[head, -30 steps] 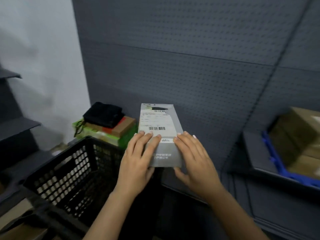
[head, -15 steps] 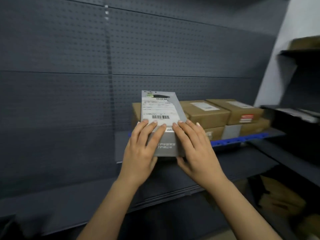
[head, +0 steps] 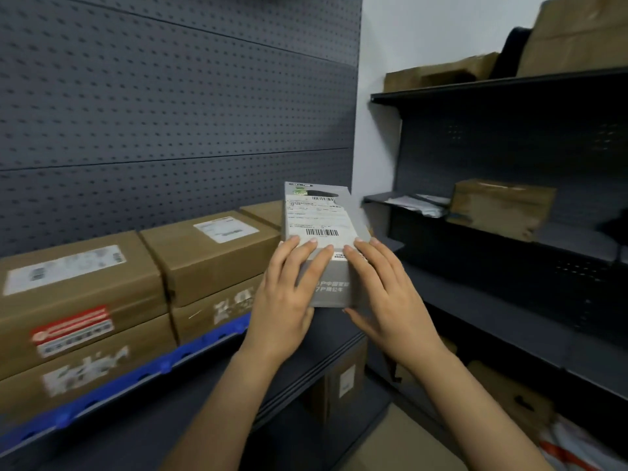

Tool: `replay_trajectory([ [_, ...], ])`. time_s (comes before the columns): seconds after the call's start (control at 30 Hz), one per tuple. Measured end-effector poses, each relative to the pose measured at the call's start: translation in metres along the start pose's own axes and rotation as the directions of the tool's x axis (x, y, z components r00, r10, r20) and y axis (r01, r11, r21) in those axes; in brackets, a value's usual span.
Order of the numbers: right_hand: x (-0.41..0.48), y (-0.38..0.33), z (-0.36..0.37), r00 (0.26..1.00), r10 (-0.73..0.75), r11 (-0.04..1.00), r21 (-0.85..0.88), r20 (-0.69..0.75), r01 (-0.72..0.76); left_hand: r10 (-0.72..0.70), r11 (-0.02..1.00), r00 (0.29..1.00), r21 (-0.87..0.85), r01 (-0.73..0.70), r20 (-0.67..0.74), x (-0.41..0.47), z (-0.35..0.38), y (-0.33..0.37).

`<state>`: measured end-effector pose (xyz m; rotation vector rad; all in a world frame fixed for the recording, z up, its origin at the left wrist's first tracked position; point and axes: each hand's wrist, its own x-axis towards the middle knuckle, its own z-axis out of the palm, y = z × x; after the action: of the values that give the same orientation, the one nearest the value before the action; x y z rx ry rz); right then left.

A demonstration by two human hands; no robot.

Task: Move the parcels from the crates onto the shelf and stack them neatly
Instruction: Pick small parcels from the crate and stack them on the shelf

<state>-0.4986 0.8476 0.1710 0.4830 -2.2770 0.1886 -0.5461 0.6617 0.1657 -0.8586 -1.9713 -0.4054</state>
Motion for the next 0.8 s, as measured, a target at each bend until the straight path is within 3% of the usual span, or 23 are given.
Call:
replay_trajectory([
  [0.4,0.092,0.207,0.055,0.994,0.041,0.992,-0.114,-0.100,-0.053,0.107,0.992,0.990,-0.058,-0.112,-0.089,0.155,0.198,-0.034],
  [0.8,0.146,0.360,0.134,0.999,-0.021,0.996,0.090,-0.034,0.024,0.022,0.997,0.999,0.074,-0.019,-0.032,0.218,0.327,-0.051],
])
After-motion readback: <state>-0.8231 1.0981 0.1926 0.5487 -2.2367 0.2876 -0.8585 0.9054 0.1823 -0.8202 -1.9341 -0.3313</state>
